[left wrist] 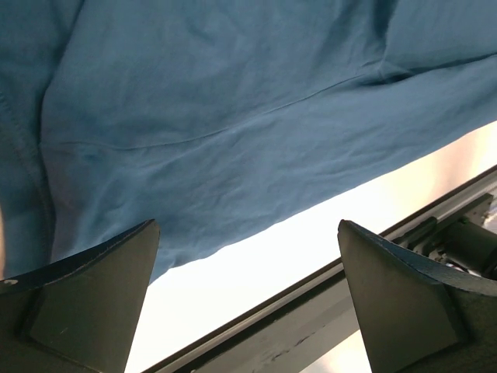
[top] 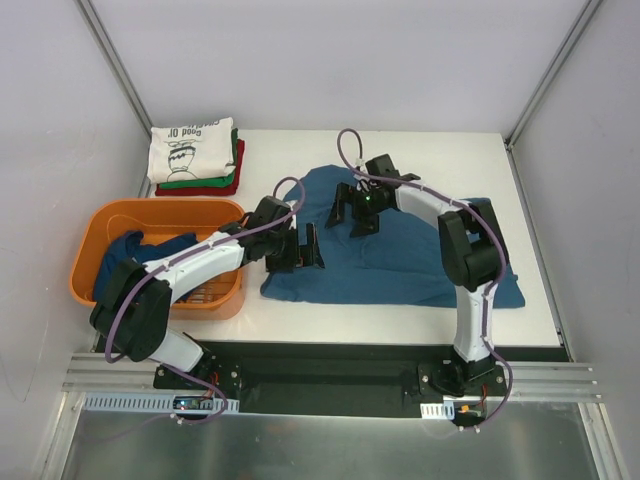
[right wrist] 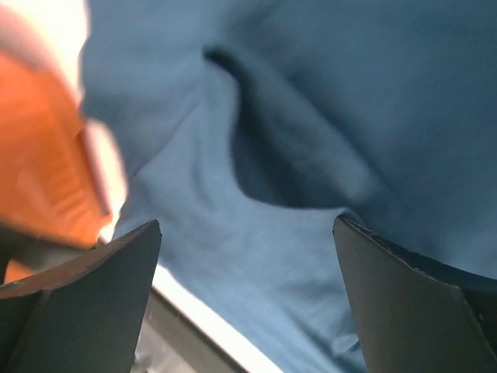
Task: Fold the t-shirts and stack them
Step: Fold the tshirt
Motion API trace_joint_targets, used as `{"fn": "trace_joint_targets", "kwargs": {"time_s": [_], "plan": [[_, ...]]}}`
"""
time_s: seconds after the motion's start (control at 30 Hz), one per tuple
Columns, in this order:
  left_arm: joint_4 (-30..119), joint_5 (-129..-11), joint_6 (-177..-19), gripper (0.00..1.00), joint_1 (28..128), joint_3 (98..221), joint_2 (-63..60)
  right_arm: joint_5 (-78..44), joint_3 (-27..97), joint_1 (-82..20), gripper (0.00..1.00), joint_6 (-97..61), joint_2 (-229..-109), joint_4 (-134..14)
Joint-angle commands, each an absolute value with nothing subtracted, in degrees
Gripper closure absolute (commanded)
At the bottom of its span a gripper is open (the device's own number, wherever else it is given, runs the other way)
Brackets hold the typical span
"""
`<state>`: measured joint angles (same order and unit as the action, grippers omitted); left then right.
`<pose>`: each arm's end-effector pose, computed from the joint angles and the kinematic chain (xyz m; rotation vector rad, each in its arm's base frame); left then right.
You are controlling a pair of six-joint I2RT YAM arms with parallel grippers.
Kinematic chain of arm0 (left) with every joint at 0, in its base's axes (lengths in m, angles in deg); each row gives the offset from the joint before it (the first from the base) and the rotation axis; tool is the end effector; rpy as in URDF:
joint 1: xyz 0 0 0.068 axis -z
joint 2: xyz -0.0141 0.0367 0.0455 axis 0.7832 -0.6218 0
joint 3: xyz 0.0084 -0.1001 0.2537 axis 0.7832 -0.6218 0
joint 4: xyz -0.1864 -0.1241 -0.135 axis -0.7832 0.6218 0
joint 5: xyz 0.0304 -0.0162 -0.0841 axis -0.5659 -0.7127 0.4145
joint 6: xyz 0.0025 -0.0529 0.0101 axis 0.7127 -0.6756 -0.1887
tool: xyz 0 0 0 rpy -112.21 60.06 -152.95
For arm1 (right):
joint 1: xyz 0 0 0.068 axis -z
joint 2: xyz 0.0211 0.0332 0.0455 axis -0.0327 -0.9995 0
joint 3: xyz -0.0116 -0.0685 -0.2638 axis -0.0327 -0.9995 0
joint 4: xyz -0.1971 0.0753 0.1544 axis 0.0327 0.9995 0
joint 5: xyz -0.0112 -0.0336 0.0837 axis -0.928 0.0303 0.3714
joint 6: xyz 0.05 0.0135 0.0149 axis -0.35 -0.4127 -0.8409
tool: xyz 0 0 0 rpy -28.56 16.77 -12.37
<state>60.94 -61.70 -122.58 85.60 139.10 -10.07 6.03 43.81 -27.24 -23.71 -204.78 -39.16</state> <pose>0.2479 -0.1796 0.2173 0.1093 2.5353 -0.8775 0.3897 0.2050 0.1841 -0.5165 2.5143 0.9462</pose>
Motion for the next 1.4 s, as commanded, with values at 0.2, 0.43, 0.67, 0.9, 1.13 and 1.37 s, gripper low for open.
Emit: {"fn": "trace_joint_targets", "kwargs": {"time_s": [0.2,0.43,0.67,0.9,1.13,1.37], "plan": [[55.8,-57.6,-121.4,0.01,85.5,139.7,-15.3,-3.7,60.6,-25.6,0.03,-19.6,-209.3,-34.6],[55.9,-56.9,-122.8,0.01,85.5,134.2,-17.8,-7.8,44.8,-24.9,0.03,-16.6,-192.8,-33.1],[59.9,-54.8,-125.7,0.01,85.7,125.6,-10.0,-11.8,26.1,-15.8,0.03,-18.5,-174.5,-32.9],[64.9,-54.6,-121.4,0.01,85.7,139.0,-6.6,-16.5,28.6,-3.2,0.03,-16.6,-171.1,-26.3],[66.0,-63.1,-114.1,0.01,82.3,162.5,-18.2,-24.6,43.3,2.2,0.03,-12.3,-183.7,-20.7],[70.4,-64.1,-107.9,0.01,76.0,191.3,-41.0,-27.2,57.6,5.8,0.01,-6.3,-198.8,-17.5]]}}
